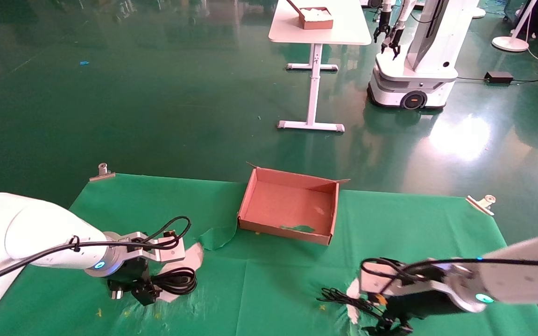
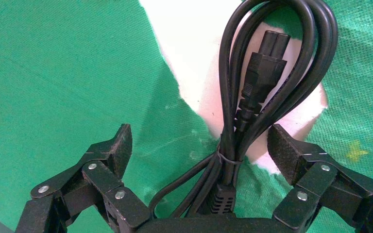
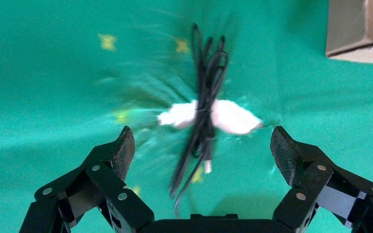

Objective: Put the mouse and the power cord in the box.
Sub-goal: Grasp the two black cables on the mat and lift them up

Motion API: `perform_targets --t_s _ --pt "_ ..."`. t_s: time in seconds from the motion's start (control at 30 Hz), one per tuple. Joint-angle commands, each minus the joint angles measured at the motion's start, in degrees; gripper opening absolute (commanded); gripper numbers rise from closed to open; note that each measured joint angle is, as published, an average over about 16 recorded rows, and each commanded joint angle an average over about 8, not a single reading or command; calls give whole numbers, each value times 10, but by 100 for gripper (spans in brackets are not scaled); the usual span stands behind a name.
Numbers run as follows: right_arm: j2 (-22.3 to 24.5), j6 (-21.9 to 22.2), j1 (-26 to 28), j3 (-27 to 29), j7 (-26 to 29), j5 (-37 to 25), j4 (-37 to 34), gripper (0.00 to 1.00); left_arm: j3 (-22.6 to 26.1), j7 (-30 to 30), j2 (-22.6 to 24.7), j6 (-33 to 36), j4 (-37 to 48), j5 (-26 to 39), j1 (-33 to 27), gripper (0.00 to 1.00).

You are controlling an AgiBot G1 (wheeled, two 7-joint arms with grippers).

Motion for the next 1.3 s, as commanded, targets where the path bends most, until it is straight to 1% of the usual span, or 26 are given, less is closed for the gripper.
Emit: perform_targets --t_s 0.03,0.17,0.2,0.27,0.3,0.33,0.43,0.47,0.53,0.57,0.6,1.3 --pt "-31 10 15 -12 -9 -24 -42 100 0 1 0 0 2 0 0 100" --pt "-68 28 30 -24 -27 -44 -103 100 0 2 1 -1 3 -1 -1 100" --pt "-75 32 32 -25 -31 -47 -114 100 0 2 1 -1 3 -1 -1 97" --pt "-87 42 36 -28 -35 -54 -134 100 0 2 1 -1 4 -1 -1 72" --pt "-92 46 38 -29 -36 -57 -142 95 0 2 1 -1 5 -1 -1 59" --pt "-96 51 39 -30 -37 -59 -148 86 0 3 1 -1 5 -1 -1 47" --pt "-103 58 41 -30 -38 -64 -158 48 0 3 2 -2 6 0 -1 9" --pt "-105 60 42 -30 -39 -65 -161 36 0 3 2 -2 6 0 -1 0" --pt "-104 61 41 -29 -39 -63 -160 11 0 3 2 -2 6 -1 -1 0" --pt "-103 60 41 -29 -38 -62 -159 3 0 3 2 -2 6 -1 -1 0" --pt "-102 59 41 -29 -38 -62 -157 0 0 3 2 -2 6 -1 -1 0" --pt "-91 50 37 -27 -37 -54 -142 0 0 3 1 -1 4 -2 -1 0"
